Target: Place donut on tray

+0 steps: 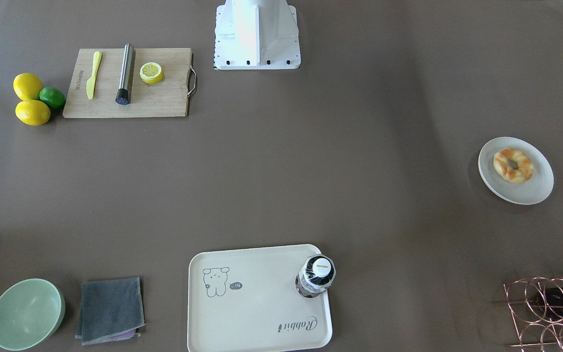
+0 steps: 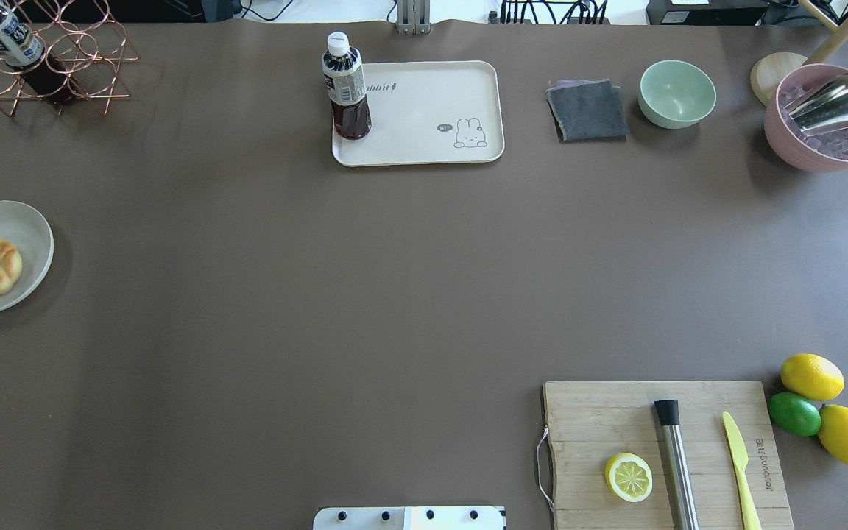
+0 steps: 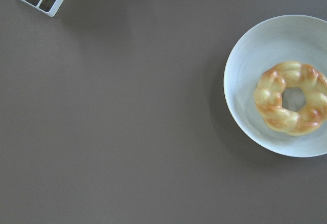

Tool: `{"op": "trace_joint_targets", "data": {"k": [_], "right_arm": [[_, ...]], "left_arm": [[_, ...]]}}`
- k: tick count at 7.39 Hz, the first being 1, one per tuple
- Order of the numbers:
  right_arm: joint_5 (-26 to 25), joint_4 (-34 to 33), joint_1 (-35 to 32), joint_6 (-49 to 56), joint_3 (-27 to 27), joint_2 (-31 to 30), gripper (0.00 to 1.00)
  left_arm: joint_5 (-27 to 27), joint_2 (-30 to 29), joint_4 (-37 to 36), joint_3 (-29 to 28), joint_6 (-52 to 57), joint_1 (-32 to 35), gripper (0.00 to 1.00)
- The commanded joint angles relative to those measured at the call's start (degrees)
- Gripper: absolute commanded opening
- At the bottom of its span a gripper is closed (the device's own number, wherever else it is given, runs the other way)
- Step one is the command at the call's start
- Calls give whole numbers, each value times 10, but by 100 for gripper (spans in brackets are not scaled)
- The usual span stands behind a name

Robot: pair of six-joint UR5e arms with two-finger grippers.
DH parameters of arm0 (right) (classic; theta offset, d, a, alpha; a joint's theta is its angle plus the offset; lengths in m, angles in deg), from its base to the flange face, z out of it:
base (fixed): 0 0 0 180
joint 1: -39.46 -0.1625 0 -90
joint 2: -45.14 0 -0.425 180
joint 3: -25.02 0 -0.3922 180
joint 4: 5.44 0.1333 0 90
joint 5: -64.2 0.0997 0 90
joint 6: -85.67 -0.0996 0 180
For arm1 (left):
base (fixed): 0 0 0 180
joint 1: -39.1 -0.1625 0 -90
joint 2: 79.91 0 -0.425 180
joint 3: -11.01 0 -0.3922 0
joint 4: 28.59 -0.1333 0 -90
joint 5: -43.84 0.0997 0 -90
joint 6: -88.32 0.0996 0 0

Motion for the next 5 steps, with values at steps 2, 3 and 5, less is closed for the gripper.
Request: {"op": "trace_joint_targets", "data": {"k": [2, 3, 5], "right_arm": [[1, 2, 0, 1, -4, -6, 100], [3, 2, 0, 1, -5, -11, 100], [5, 5, 2, 3, -7, -15, 100]], "left_arm": [[-1, -2, 37, -43, -23, -3, 97], [1, -7, 66, -48, -90, -43, 97], [2, -34, 146, -125, -127, -101, 97]]}}
